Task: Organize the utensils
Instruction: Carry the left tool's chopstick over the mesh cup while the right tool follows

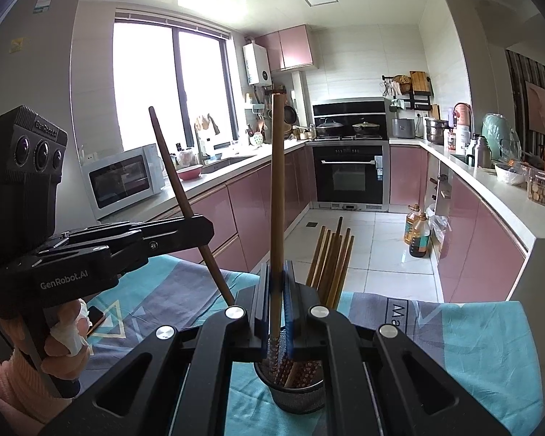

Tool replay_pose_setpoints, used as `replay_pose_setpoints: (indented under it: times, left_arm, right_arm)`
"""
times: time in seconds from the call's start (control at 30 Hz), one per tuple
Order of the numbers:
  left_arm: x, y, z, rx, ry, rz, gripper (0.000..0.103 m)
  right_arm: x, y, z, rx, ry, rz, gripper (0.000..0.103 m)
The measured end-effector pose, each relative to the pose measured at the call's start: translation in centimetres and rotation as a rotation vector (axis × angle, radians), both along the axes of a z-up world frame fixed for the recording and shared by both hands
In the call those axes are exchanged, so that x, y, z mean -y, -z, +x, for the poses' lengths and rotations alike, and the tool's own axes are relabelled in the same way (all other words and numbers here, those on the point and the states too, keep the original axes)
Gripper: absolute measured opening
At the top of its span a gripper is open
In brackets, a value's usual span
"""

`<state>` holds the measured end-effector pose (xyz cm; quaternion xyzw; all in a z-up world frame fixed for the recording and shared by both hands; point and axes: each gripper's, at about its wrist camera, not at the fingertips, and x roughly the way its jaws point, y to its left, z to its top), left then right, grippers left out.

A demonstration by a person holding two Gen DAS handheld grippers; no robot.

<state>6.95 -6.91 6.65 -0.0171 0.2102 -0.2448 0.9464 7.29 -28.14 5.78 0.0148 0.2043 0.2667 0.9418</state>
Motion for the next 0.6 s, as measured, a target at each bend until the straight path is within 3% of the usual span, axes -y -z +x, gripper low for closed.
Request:
replay_pose_setpoints:
  times: [0.6]
  left_arm:
    - [-0.4,-1.1,1.4,-0.038,-0.002,0.02,0.008]
  right_arm:
    - [-0.2,0.8,1.1,-0.042,0.018,-0.006,0.006]
